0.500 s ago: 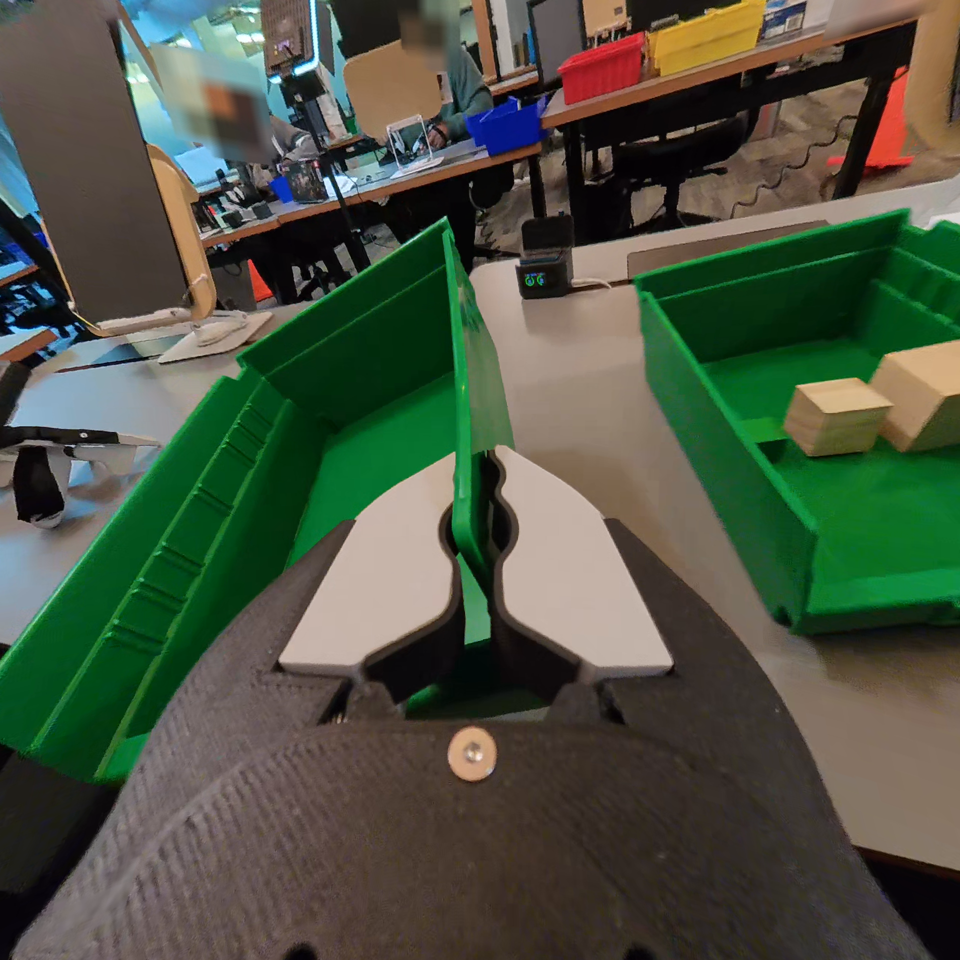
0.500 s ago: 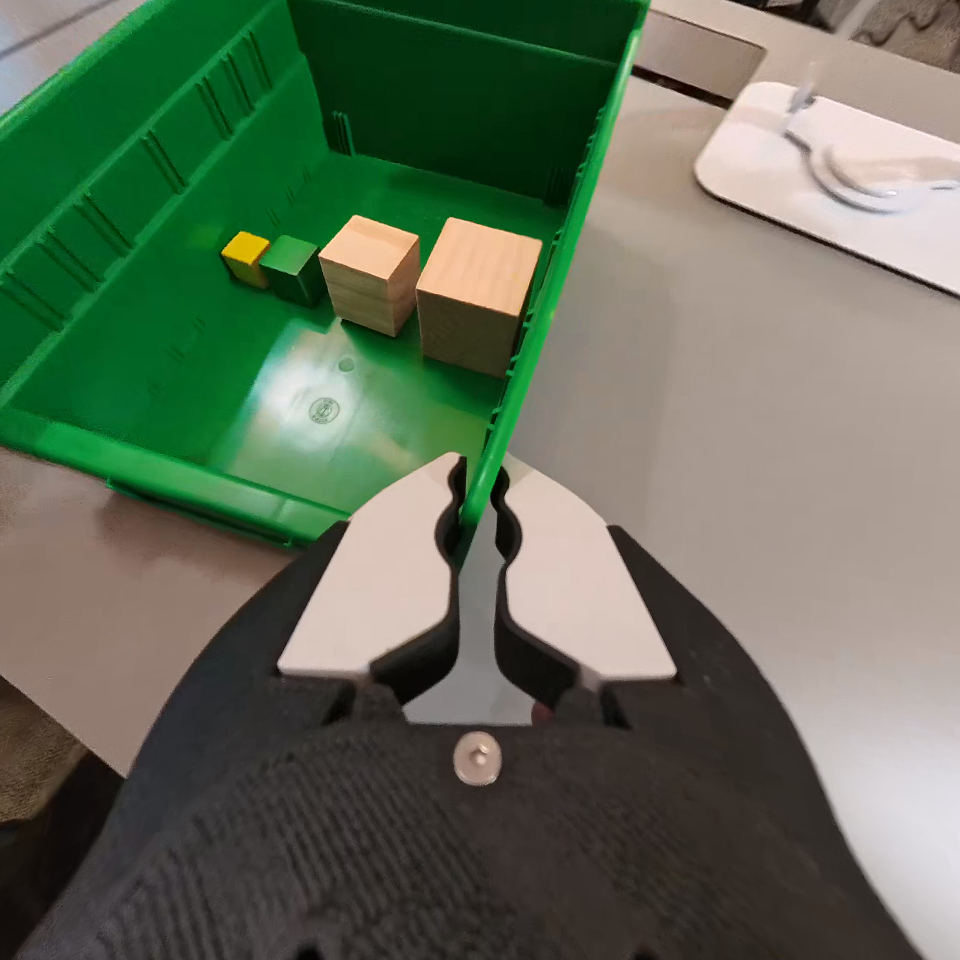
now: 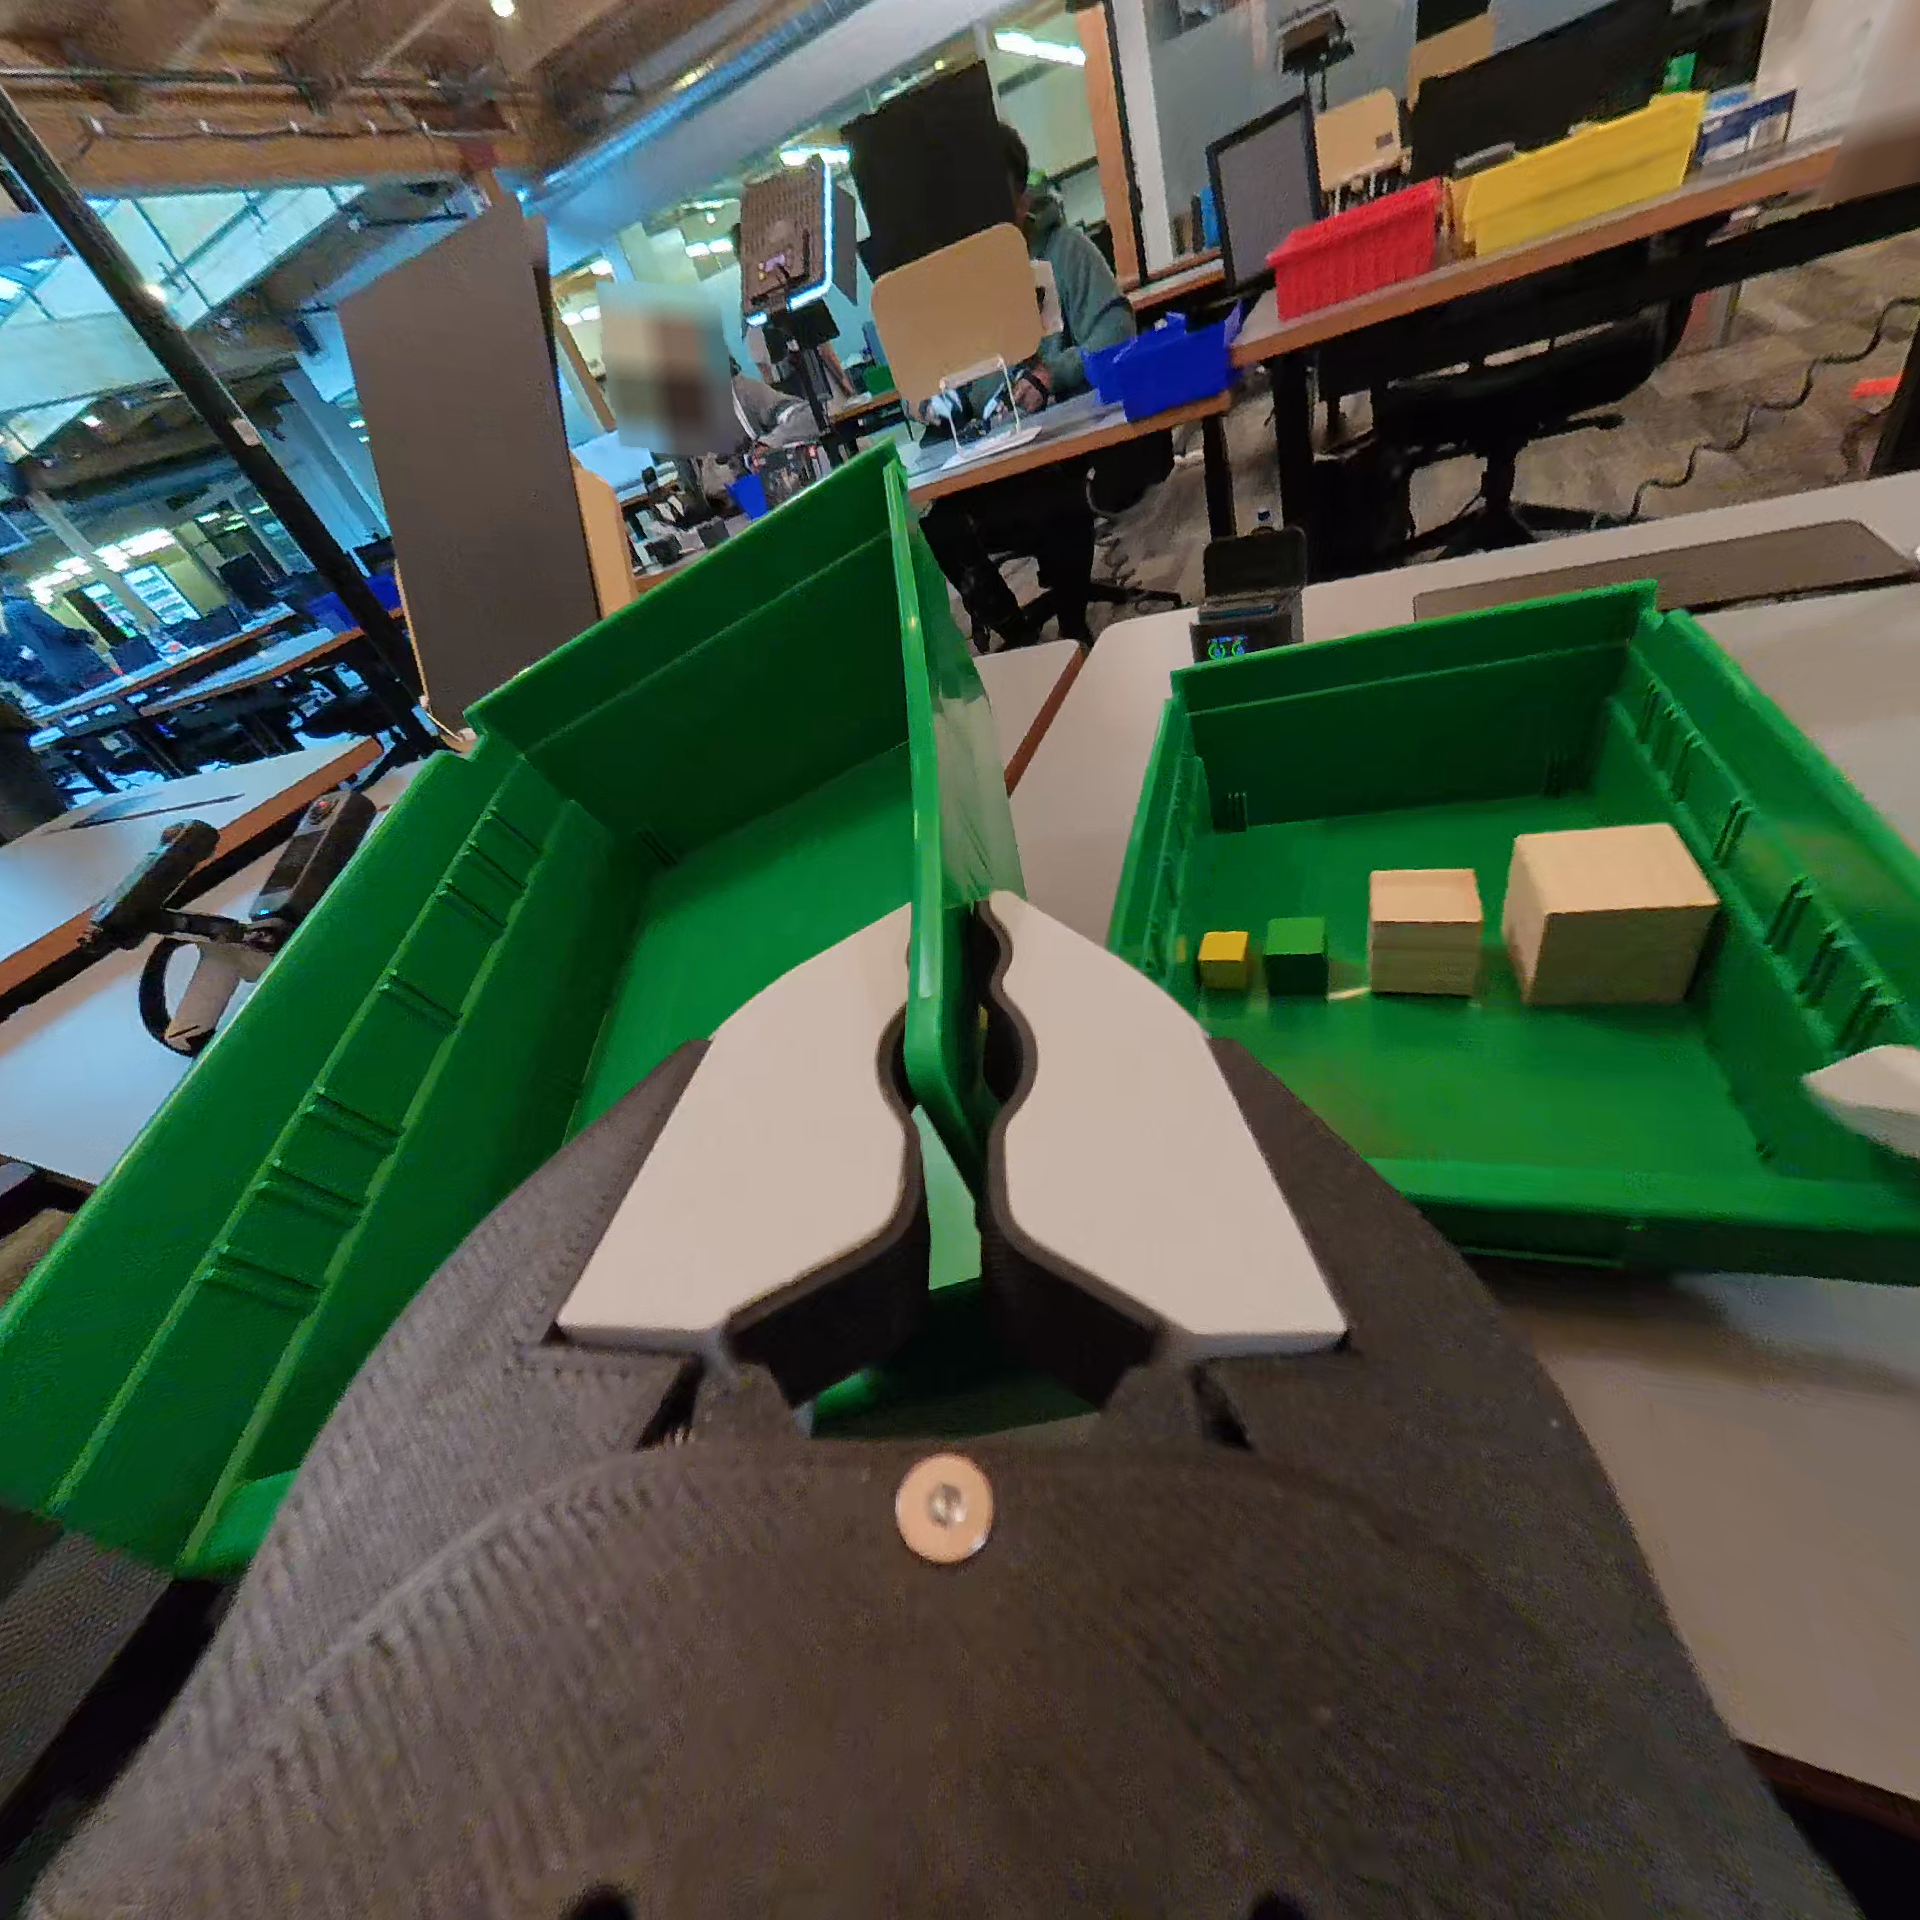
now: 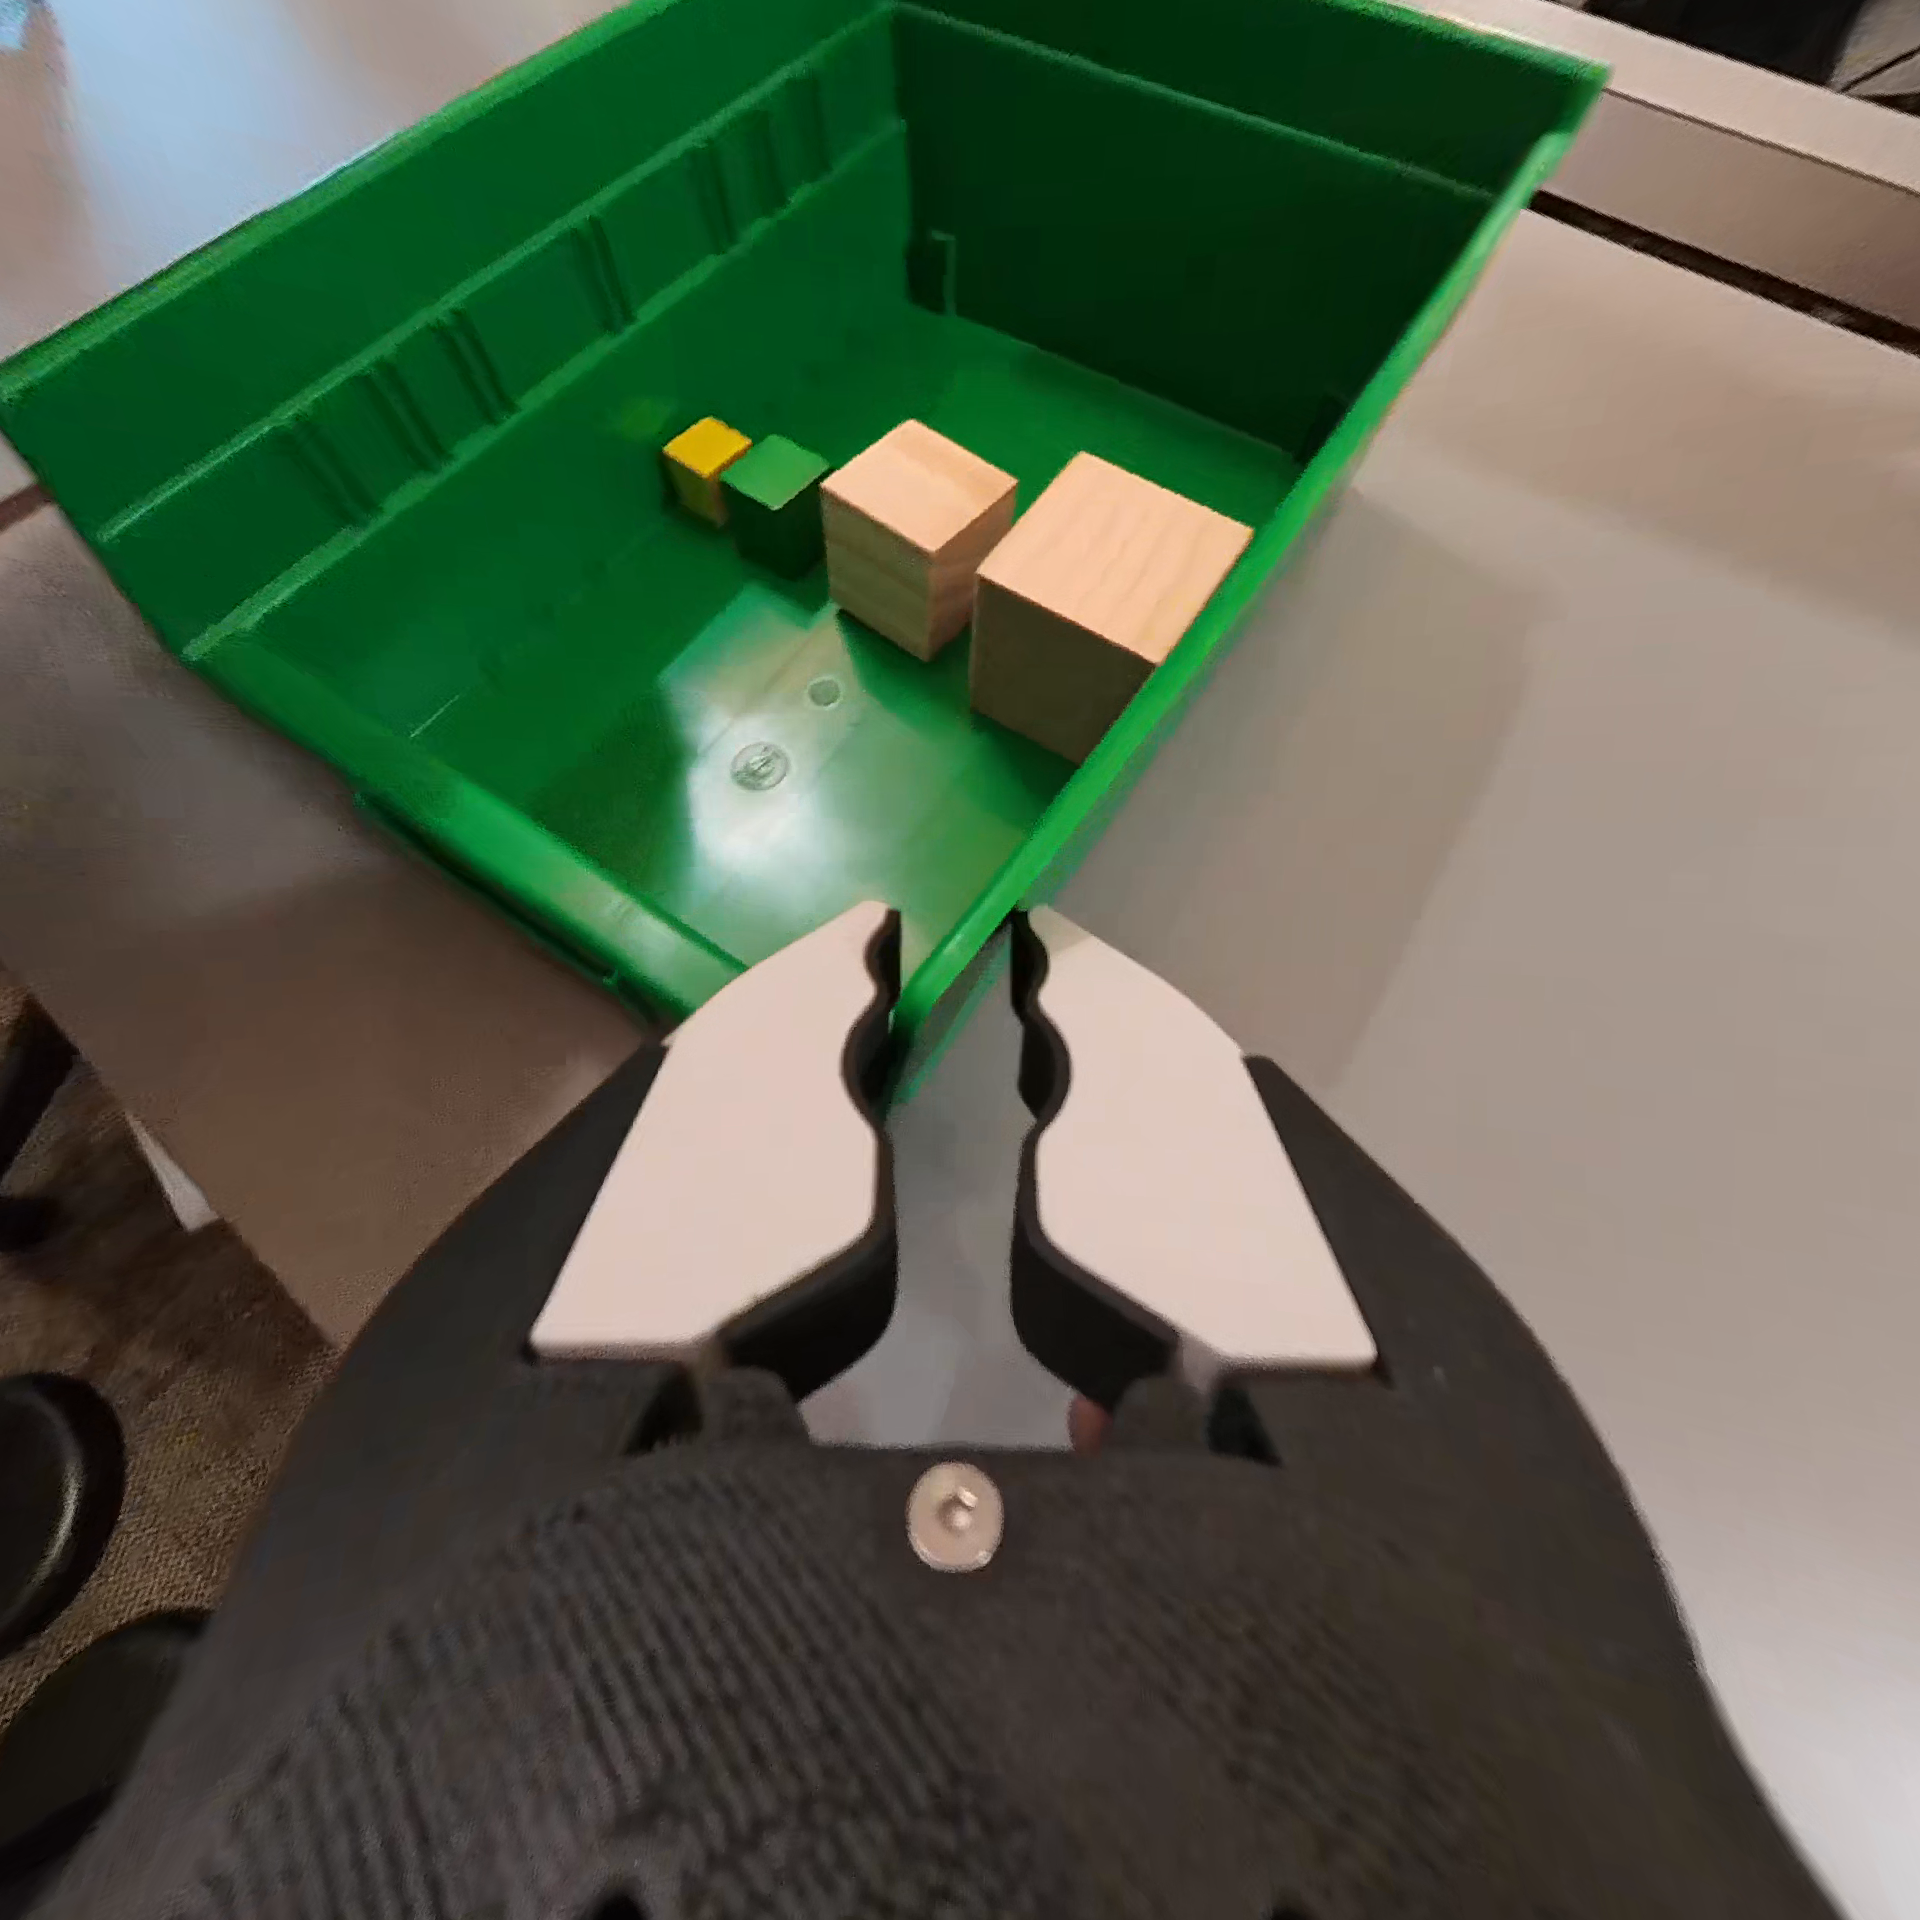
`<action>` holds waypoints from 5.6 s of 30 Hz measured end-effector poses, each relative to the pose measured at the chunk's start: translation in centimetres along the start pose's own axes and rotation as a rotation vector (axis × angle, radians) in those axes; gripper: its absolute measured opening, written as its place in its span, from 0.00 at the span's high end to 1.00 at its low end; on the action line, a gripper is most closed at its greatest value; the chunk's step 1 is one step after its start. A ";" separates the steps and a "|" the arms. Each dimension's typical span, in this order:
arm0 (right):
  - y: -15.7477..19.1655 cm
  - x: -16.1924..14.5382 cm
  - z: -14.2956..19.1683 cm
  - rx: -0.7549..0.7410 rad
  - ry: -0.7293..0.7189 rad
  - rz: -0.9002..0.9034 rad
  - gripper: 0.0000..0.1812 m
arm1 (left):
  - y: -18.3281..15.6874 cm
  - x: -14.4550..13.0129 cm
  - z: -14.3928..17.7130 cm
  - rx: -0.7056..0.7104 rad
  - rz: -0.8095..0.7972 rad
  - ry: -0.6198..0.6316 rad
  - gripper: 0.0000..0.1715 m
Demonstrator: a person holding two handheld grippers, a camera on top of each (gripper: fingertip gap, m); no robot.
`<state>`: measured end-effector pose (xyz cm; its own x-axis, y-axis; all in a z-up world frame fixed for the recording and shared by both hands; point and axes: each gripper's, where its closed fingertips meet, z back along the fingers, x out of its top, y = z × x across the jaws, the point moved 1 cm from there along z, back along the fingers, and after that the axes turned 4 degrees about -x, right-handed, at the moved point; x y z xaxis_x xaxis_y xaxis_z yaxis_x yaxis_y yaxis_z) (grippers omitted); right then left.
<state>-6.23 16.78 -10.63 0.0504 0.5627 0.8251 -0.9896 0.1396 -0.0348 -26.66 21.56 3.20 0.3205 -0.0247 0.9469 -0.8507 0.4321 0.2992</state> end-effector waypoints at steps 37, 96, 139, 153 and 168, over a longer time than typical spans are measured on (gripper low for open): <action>-41.0 -19.0 34.1 -0.495 -0.368 -0.456 0.84 | -53.4 12.0 11.8 -1.026 -0.223 -0.190 0.98; -52.9 -25.4 34.2 -0.693 -0.098 -0.291 0.97 | -40.4 -2.6 6.0 -1.274 0.131 0.308 0.81; -23.9 -10.7 18.4 -0.014 -0.357 0.066 0.73 | -17.0 6.1 -6.9 -0.869 -0.217 -0.128 0.76; -25.5 -12.5 16.5 -0.110 -0.257 0.088 0.71 | -22.4 -5.8 -15.8 -1.347 -1.075 0.565 0.63; -25.3 -12.5 16.5 -0.120 -0.255 0.109 0.72 | -22.3 -7.1 -18.0 -1.300 -1.162 0.682 0.58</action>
<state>15.98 -7.27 -10.74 -0.1063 0.3586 0.9274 -0.9634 0.1936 -0.1853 -2.45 28.36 -12.31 0.8007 -0.5961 0.0598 0.5893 0.8016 0.1007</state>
